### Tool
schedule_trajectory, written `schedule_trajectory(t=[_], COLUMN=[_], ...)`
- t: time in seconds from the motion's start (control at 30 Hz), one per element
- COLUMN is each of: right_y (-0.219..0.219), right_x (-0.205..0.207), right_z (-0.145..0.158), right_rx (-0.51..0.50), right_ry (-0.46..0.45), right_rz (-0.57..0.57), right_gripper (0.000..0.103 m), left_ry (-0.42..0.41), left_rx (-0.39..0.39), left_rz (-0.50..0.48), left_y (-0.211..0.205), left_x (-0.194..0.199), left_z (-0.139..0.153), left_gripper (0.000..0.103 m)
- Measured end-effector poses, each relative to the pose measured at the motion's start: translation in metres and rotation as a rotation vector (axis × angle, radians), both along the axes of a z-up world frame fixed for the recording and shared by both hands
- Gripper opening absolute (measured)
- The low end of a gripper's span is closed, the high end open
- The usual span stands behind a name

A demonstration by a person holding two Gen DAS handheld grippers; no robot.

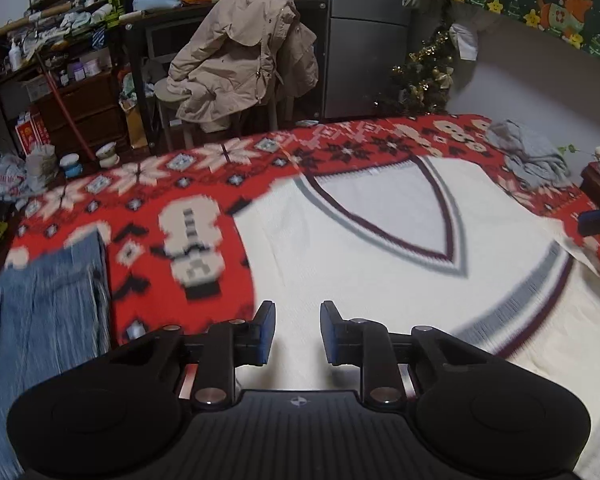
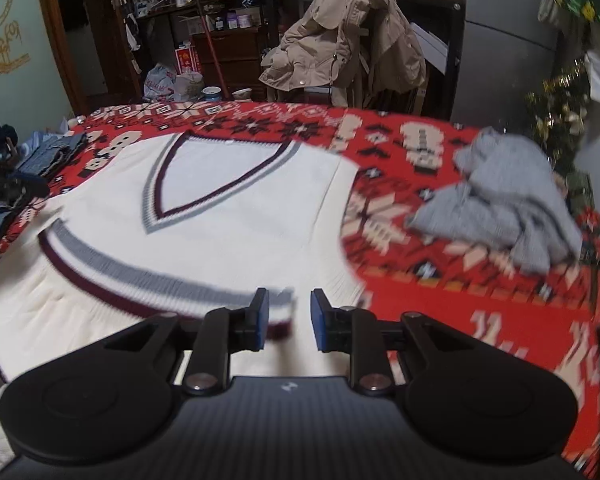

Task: Fold clothes
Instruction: 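Grasp the vest's shoulder edges beside the V-neck with both grippers, then lift the shoulders and fold them over onto the striped hem with both grippers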

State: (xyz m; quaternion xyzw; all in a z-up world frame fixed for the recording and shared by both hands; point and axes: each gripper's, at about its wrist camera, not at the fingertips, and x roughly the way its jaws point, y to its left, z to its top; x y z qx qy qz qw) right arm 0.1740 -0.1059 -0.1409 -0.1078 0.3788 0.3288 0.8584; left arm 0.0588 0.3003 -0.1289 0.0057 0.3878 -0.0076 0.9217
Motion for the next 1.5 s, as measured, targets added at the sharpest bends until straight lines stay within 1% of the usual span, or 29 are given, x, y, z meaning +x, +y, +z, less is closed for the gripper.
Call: schedule_trajectory(t=[0.17,0.3,0.47,0.63,0.73,0.77,0.87,0.93,0.97,1.03,1.07,1.1,1.13,1.17,1.27,1.37,1.43,1.5], right_y=[0.009,0.023,0.052,0.087,0.106,0.112,0.125,0.131,0.133,0.134,0.135,0.136,0.137,0.138,0.141,0.139,0.135,0.129], right_x=[0.051,0.095,0.149,0.195,0.214,0.219,0.227,0.231,0.232,0.234,0.235,0.233,0.232,0.229,0.221,0.214,0.205,0.189], right_z=[0.005,0.003,-0.008,-0.022,-0.028,-0.030,-0.037,-0.042,-0.044,-0.044,-0.044,-0.044,-0.044,-0.044,-0.042,-0.034,-0.022,-0.003], right_rx=[-0.029,-0.038,-0.049,-0.050,-0.044,-0.048,-0.079,-0.105,-0.117,-0.110,-0.108,-0.110,-0.111,-0.115,-0.138,-0.129,-0.111,-0.090], right_ry=[0.001,0.015,0.021,0.033,0.053,0.060,0.075,0.091,0.096,0.100,0.101,0.100,0.101,0.098,0.061,0.030,0.003,-0.041], right_rz=[0.013,0.021,0.059,0.150,0.223,0.246,0.309,0.328,0.334,0.336,0.340,0.350,0.364,0.371,0.374,0.349,0.332,0.329], right_gripper=[0.024,0.024,0.024,0.025,0.026,0.026,0.026,0.026,0.026,0.026,0.025,0.017,0.009,0.007,0.005,0.005,0.004,0.004], left_ry=[0.021,0.040,0.087,0.095,0.111,0.116,0.126,0.132,0.136,0.137,0.138,0.139,0.140,0.140,0.135,0.094,0.048,-0.003], left_rx=[0.024,0.021,0.049,0.023,0.021,0.021,0.005,-0.009,-0.020,-0.040,-0.047,-0.054,-0.052,-0.051,-0.045,-0.013,-0.001,0.007], left_rz=[-0.037,-0.068,-0.154,-0.226,-0.254,-0.264,-0.280,-0.292,-0.296,-0.311,-0.323,-0.330,-0.332,-0.335,-0.316,-0.298,-0.281,-0.264], left_y=[0.013,0.020,0.025,0.031,0.033,0.033,0.036,0.038,0.039,0.039,0.038,0.037,0.036,0.035,0.033,0.028,0.024,0.020], left_x=[0.052,0.099,0.148,0.171,0.179,0.182,0.190,0.193,0.194,0.194,0.194,0.194,0.194,0.194,0.192,0.183,0.171,0.154], left_z=[-0.002,-0.010,-0.026,-0.035,-0.040,-0.041,-0.041,-0.042,-0.042,-0.042,-0.042,-0.043,-0.042,-0.042,-0.039,-0.027,-0.011,0.008], left_gripper=[0.024,0.026,0.027,0.027,0.027,0.028,0.031,0.033,0.031,0.023,0.016,0.012,0.011,0.007,0.003,0.002,0.002,0.002])
